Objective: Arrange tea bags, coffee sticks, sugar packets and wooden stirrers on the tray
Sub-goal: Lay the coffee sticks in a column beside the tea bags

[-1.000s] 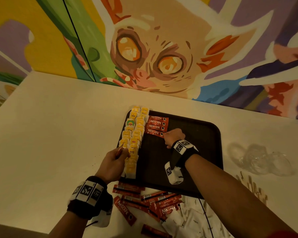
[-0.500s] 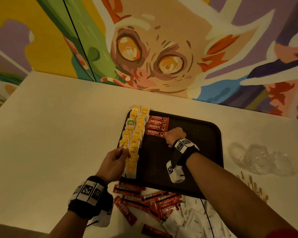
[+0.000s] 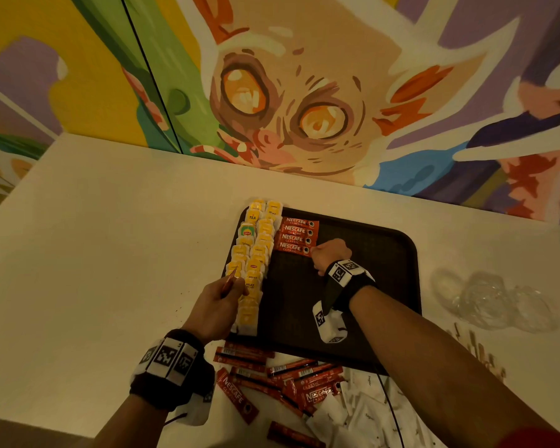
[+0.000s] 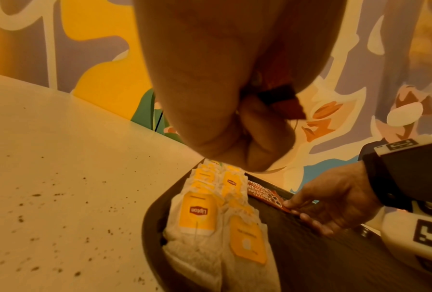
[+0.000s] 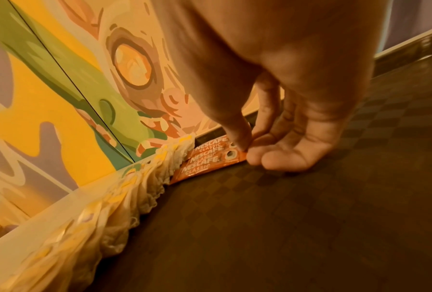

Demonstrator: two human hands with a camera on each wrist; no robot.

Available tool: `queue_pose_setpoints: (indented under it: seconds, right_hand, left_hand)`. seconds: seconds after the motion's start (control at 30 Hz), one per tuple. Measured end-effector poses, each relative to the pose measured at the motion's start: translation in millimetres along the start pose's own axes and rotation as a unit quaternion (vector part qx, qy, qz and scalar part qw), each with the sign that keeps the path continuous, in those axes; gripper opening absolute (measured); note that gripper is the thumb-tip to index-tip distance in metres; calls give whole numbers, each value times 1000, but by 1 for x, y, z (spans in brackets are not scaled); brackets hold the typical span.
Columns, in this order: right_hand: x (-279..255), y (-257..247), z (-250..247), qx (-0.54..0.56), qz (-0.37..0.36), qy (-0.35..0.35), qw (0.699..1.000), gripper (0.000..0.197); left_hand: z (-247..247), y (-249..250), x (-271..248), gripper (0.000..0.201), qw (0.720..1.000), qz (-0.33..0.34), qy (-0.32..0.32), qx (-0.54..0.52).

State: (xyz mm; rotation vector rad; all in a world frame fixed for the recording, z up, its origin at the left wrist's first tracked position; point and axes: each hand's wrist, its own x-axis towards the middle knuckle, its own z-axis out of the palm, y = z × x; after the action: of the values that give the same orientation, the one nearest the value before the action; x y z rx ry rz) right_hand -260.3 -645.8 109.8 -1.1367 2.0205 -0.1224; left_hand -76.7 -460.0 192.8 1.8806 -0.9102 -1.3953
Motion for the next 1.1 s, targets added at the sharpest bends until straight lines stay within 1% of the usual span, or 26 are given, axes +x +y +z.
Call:
queue_pose_setpoints:
  seconds: [0.17, 0.23, 0.3, 0.37, 0.47, 0.53, 0.6, 0.7, 0.77, 0.83, 0.9, 0.97, 1.03, 1.1]
  right_hand:
    - [-4, 1, -3, -4, -13, 4, 1000, 22]
    - [-8, 1, -5, 1, -18, 5, 1000, 20]
    - [-13, 2, -9, 8, -22, 3, 1000, 16]
    - [-23, 4, -13, 7, -47, -6, 999, 17]
    - [-47, 6, -17, 38, -117, -15, 992, 9]
    - [-72, 5, -18, 75, -162, -54, 982, 5]
    - [-102, 3, -19, 104, -205, -134, 964, 10]
    - [-141, 6, -16, 109, -256, -257, 926, 14]
    - [-157, 9, -12, 124, -246, -324, 905, 20]
    - [-168, 13, -9, 175, -208, -383, 883, 28]
    - [-174, 17, -7, 208, -195, -396, 873, 27]
    - [-176, 19, -6, 218, -216, -379, 873, 22]
    - [-176, 21, -6, 218, -243, -359, 874, 15]
    - [-175, 23, -8, 218, -248, -351, 876, 10]
  left_hand:
    - [0, 1, 0, 32, 1000, 3, -2, -6]
    - [0, 2, 0, 32, 1000, -1, -3, -17]
    - [0, 3, 0, 32, 999, -13, -9, -50]
    - [1, 6, 0, 29, 995, -20, -22, -96]
    - [4, 11, 0, 26, 982, -20, -33, -185]
    - [7, 15, 0, 29, 971, -15, -34, -237]
    - [11, 20, -1, 32, 959, -17, -22, -281]
    - [16, 28, -3, 33, 944, -14, 4, -328]
    - [18, 32, -5, 33, 941, -1, 25, -338]
    - [19, 33, -6, 33, 936, 18, 37, -351]
    - [20, 34, -9, 33, 932, 32, 41, -357]
    - [20, 34, -11, 33, 932, 42, 43, -357]
    - [19, 32, -13, 33, 939, 57, 49, -336]
    - [18, 28, -14, 33, 951, 73, 60, -294]
